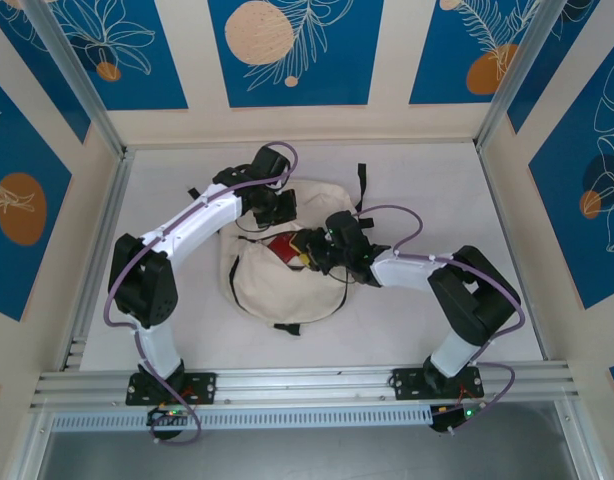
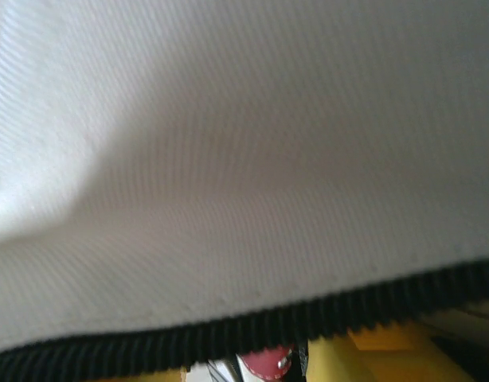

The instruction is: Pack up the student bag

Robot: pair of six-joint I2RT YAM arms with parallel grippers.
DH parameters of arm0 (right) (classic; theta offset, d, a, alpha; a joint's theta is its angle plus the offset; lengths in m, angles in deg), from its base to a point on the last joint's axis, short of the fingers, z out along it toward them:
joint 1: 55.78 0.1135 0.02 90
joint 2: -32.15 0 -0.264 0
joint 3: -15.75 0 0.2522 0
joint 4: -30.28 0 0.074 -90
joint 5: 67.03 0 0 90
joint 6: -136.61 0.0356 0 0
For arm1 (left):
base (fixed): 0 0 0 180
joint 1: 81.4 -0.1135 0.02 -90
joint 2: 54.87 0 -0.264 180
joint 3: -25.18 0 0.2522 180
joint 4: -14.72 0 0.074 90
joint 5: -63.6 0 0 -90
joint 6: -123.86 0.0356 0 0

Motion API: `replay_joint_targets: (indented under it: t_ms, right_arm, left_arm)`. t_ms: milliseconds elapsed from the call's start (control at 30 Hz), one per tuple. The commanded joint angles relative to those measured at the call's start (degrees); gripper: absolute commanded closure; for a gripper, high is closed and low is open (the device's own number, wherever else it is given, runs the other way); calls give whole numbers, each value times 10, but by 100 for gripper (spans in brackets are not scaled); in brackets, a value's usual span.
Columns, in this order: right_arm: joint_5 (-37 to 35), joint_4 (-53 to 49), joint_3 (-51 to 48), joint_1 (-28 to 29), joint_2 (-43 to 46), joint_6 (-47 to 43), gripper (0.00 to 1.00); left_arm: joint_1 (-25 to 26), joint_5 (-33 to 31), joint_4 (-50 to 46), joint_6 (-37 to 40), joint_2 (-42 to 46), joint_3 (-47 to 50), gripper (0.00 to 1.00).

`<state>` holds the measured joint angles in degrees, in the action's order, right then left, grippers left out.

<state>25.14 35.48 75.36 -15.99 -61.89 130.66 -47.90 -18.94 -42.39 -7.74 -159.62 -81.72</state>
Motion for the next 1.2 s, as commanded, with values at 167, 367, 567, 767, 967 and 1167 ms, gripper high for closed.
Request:
replay_joint_targets:
  t_ms: [167, 367, 567, 767, 967, 1167]
  right_arm:
    - [-30, -94, 18, 16, -1, 7, 71]
    - [-41, -66, 38, 16, -33, 7, 87]
    - [-67, 3, 65, 8, -70, 1, 90]
    - [-60, 91, 77, 7, -121, -2, 90]
    - [-24, 141, 51, 1, -122, -19, 80]
    - [-2, 82, -5, 7, -55, -28, 69]
  left_arm:
    - [-4, 20, 4, 7, 7, 0, 100]
    - [-3, 24, 9, 6, 6, 3, 100]
    - [-4, 24, 10, 4, 2, 0, 100]
    - [-9, 25, 9, -1, 1, 1, 98]
    - [-16, 36, 15, -8, -1, 4, 95]
    - [-27, 42, 13, -3, 8, 7, 79]
